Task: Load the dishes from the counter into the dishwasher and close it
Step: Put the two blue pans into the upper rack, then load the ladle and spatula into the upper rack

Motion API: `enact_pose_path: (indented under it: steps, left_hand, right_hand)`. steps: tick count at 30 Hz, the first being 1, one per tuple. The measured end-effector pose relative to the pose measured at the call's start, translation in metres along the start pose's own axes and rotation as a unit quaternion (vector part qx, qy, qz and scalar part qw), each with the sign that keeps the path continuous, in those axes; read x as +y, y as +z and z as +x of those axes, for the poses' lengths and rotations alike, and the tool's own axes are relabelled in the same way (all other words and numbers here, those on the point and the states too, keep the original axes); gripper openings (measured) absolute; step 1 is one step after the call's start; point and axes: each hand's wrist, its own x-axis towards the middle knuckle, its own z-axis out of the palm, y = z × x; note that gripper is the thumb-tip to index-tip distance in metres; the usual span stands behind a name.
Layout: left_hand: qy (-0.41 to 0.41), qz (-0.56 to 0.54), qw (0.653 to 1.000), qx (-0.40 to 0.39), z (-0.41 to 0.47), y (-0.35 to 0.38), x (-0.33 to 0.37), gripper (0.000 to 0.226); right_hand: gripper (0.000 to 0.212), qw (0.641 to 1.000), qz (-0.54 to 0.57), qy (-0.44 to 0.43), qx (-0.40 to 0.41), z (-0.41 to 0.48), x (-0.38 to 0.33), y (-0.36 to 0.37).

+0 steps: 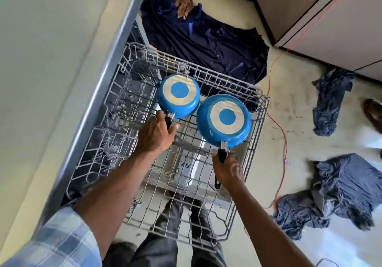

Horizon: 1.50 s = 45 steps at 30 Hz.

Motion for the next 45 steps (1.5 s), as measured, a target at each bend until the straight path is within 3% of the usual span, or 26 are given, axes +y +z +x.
enact_pose_path:
  steps: [3,5,9,12,18,23,26,33,37,42,45]
  left_hand:
    - [0.027,-0.081,0.996,-0.007,-0.040,-0.033,0.004,0.061]
    - [0.067,-0.129,0.989,0.017,-0.077,-0.061,0.008,0.055]
    - [0.151,-0.178,0.964,0.131,-0.161,-0.117,0.008,0.044]
    - [0.151,-0.191,0.945,0.217,-0.219,-0.141,-0.008,0.037]
    - [-0.033,-0.231,0.889,0.395,-0.329,-0.155,-0.087,0.026]
    - [-0.206,-0.219,0.823,0.482,-0.411,-0.147,-0.176,0.023]
    - [-0.260,-0.221,0.781,0.523,-0.450,-0.142,-0.222,0.027]
    - [-0.384,-0.176,0.755,0.501,-0.510,-0.124,-0.309,0.030]
    - [-0.449,-0.141,0.758,0.452,-0.529,-0.116,-0.349,0.040]
    - [-0.460,-0.158,0.788,0.378,-0.517,-0.131,-0.375,0.059]
    - [-0.454,-0.233,0.773,0.377,-0.503,-0.138,-0.383,0.058]
  right_hand:
    - [0.078,0.999,0.001,-0.023,0.041,-0.029,-0.010,-0.015]
    - [0.081,0.995,0.021,-0.075,0.063,-0.056,-0.018,-0.028]
    - [0.064,0.958,0.062,-0.260,0.106,-0.114,-0.039,-0.048]
    - [0.051,0.913,0.046,-0.396,0.091,-0.157,-0.061,-0.046]
    - [0.055,0.797,-0.056,-0.602,0.005,-0.249,-0.105,0.003]
    - [0.053,0.728,-0.098,-0.672,-0.088,-0.317,-0.139,0.066]
    - [0.051,0.682,-0.108,-0.716,-0.102,-0.358,-0.155,0.112]
    - [0.065,0.607,-0.256,-0.747,-0.086,-0.421,-0.183,0.231]
    - [0.074,0.555,-0.354,-0.752,0.009,-0.423,-0.182,0.277]
    - [0.074,0.547,-0.358,-0.755,0.051,-0.418,-0.177,0.285]
    - [0.074,0.550,-0.370,-0.747,0.046,-0.419,-0.178,0.286]
